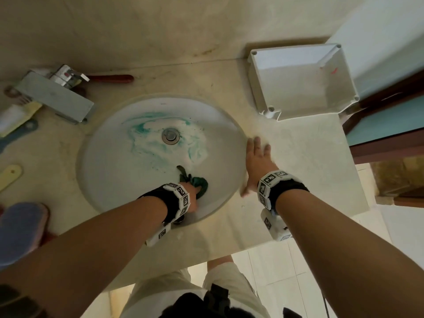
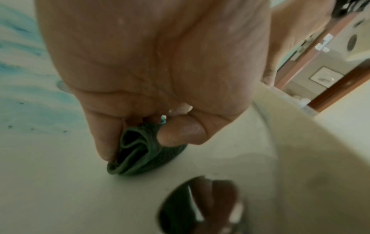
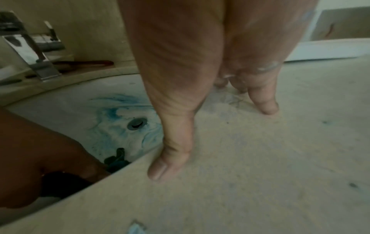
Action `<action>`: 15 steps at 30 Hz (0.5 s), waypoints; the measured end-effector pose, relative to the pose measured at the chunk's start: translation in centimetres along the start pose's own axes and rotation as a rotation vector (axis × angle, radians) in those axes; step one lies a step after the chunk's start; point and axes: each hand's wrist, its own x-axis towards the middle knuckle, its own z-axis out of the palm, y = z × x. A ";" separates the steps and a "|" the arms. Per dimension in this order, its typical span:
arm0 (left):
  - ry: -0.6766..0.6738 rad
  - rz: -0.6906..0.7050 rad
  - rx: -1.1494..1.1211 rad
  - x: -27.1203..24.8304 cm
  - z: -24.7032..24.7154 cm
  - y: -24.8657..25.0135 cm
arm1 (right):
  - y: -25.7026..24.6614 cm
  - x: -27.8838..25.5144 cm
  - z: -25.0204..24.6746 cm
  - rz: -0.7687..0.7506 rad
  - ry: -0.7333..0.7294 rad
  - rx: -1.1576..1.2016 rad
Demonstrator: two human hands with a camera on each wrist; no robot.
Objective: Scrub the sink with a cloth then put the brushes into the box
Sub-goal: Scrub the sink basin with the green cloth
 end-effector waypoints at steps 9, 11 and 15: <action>-0.027 0.046 0.030 1.6 -0.6 -2.3 | -0.2 1.0 0.4 0.016 0.009 -0.050; -0.038 0.051 0.035 1.3 0.6 -2.6 | 0.1 0.8 0.4 0.013 0.023 -0.022; -0.011 0.054 0.022 1.3 1.3 -3.6 | -0.2 0.5 -0.1 0.023 0.011 -0.001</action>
